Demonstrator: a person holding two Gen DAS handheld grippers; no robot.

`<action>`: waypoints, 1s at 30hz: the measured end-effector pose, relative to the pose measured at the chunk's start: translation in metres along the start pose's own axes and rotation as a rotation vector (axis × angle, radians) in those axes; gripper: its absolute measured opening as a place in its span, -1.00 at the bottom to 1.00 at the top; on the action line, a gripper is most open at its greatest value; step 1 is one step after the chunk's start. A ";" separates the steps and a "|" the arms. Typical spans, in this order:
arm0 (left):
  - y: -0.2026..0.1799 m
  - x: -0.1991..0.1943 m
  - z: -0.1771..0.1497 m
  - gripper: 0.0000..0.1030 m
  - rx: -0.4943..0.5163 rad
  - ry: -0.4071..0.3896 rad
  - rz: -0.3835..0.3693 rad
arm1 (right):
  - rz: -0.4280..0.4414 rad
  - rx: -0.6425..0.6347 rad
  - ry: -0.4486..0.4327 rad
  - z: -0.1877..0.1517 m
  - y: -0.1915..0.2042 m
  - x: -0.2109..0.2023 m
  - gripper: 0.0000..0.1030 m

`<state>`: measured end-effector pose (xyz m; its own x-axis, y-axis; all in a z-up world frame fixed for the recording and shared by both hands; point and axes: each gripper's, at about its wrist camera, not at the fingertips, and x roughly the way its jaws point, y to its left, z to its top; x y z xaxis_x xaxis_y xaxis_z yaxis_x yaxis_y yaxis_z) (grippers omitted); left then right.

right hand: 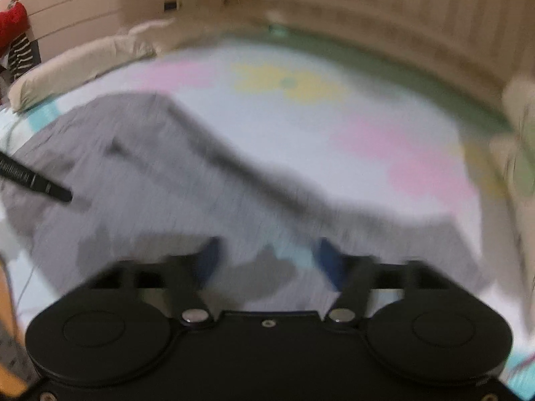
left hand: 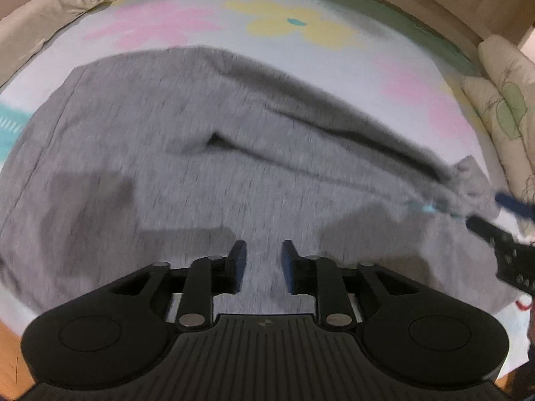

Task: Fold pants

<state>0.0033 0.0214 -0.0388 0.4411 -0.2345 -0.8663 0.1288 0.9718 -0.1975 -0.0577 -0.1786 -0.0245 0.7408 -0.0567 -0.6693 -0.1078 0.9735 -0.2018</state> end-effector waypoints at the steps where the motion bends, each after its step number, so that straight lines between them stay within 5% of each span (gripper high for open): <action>1: 0.000 0.002 0.007 -0.29 0.006 -0.003 -0.003 | -0.005 -0.030 -0.013 0.012 0.003 0.008 0.48; 3: 0.003 0.009 0.020 -0.15 0.005 -0.017 -0.001 | -0.003 -0.082 -0.010 0.032 0.008 0.031 0.59; 8: 0.018 0.022 0.040 -0.12 -0.063 0.000 -0.038 | 0.073 -0.222 0.088 0.054 0.029 0.097 0.49; 11: 0.025 0.029 0.049 -0.12 -0.097 0.017 -0.074 | 0.072 -0.271 0.156 0.050 0.041 0.128 -0.48; 13: 0.027 0.032 0.057 -0.12 -0.109 0.018 -0.100 | 0.067 -0.253 0.173 0.044 0.038 0.135 -0.82; 24: 0.005 0.036 0.096 -0.03 -0.097 -0.040 -0.117 | 0.139 -0.224 0.054 0.014 0.041 0.055 -0.91; 30: -0.004 0.053 0.109 0.01 -0.101 -0.016 -0.098 | 0.124 -0.228 0.028 0.008 0.041 0.045 -0.91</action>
<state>0.1227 0.0022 -0.0339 0.4448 -0.3277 -0.8335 0.0820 0.9416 -0.3265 -0.0233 -0.1395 -0.0575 0.6939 0.0507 -0.7182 -0.3460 0.8983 -0.2709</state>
